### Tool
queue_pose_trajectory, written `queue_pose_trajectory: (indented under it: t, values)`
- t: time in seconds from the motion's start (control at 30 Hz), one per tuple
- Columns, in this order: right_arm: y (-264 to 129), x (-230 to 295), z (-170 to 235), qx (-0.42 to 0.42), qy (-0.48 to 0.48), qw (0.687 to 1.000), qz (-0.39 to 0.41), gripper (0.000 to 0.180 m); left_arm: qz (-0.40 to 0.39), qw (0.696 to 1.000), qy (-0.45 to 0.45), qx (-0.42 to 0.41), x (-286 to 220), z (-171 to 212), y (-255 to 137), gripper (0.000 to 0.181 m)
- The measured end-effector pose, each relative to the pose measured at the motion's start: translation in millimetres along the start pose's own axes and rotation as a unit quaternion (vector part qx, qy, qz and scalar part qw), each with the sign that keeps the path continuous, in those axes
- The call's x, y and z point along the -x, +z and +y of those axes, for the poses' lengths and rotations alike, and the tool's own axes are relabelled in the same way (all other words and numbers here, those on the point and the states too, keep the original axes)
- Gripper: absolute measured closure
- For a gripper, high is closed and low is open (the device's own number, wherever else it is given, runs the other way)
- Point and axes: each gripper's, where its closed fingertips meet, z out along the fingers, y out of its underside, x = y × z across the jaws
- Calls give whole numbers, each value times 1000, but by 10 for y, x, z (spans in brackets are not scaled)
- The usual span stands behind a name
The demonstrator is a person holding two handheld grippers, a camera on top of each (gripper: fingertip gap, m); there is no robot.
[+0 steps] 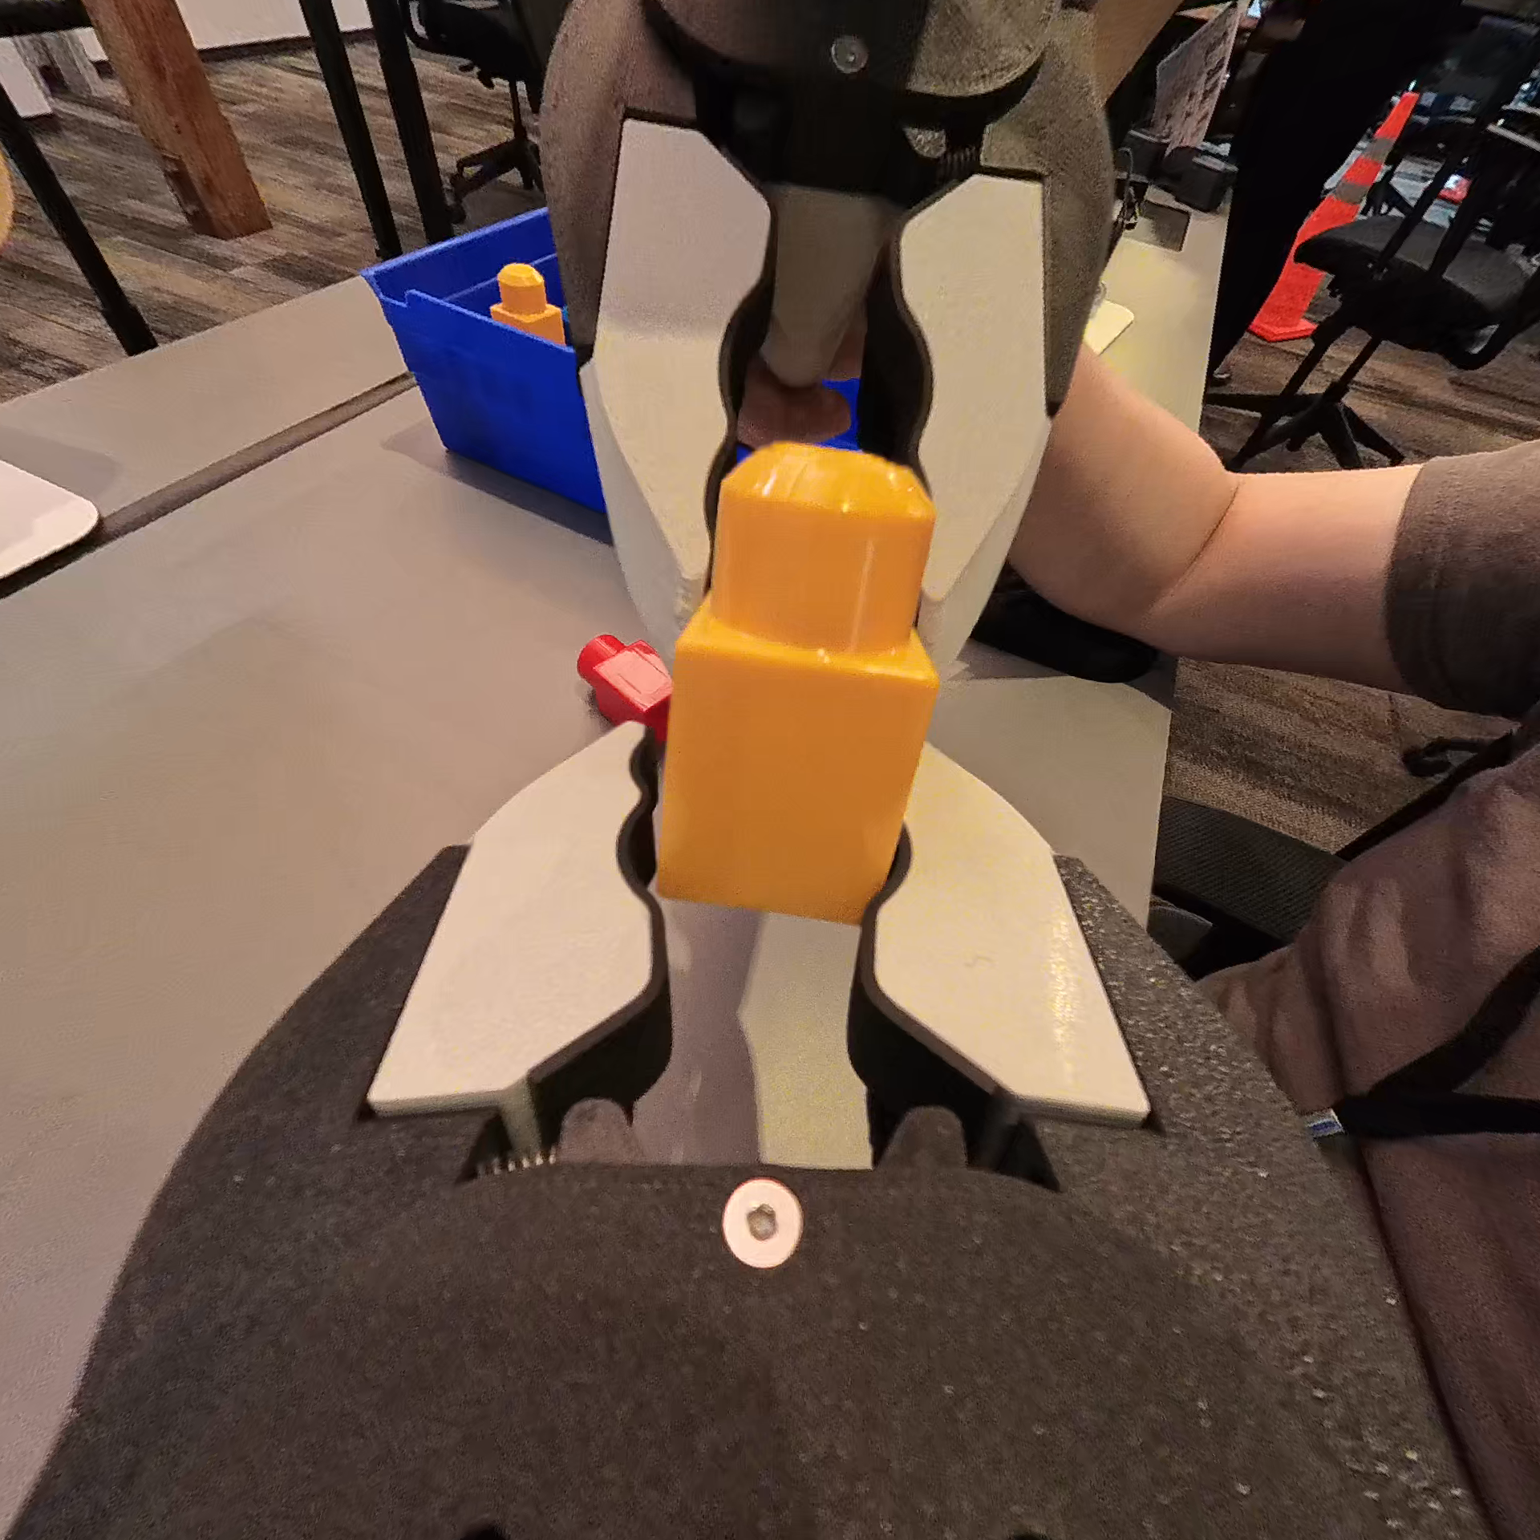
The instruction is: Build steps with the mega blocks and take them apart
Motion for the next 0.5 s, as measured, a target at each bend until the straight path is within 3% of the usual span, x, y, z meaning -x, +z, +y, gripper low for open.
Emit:
queue_pose_trajectory:
  t: [0.3, 0.5]
  values:
    - [-14, 36, -55, -3, -1, 1000, 8, 142, 16, 1000, -1, -25, -56, -76, -17, 136]
    - [-125, -10, -151, -59, 48, 997, -10, 139, 69, 988, -94, -104, -38, -248, -163, 136]
